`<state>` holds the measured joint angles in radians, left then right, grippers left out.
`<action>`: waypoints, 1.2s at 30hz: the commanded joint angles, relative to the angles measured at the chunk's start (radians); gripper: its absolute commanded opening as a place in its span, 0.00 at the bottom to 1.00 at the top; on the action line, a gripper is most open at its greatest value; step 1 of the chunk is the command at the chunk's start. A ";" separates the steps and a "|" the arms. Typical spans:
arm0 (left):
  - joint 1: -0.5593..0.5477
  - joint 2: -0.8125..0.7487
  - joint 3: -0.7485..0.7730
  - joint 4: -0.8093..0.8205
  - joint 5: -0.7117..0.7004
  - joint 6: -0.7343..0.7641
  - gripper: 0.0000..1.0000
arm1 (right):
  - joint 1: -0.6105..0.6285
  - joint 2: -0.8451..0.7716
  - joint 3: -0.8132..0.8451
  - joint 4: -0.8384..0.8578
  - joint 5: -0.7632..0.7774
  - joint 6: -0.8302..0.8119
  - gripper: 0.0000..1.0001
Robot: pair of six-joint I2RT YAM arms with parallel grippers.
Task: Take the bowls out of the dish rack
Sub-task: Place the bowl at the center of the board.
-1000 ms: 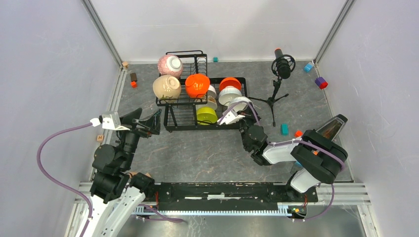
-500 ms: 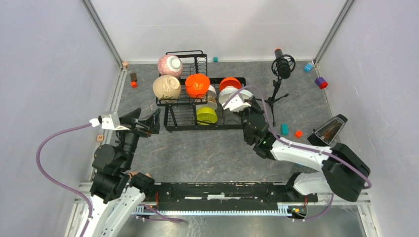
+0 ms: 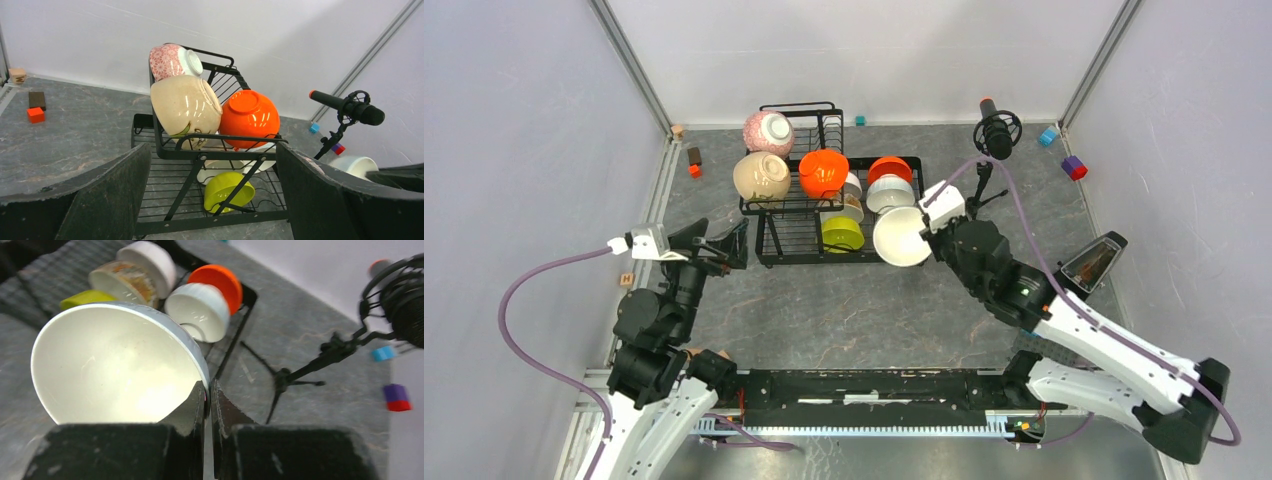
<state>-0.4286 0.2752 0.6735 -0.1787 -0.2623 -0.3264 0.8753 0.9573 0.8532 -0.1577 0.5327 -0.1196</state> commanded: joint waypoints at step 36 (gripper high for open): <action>-0.402 0.546 0.564 -0.634 0.045 -0.159 0.99 | 0.003 -0.241 -0.263 -0.159 -0.472 0.366 0.00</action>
<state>-0.6212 0.7364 1.1557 -0.8154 0.0235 -0.4564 0.8753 0.7090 0.5488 -0.4042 0.0391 0.2405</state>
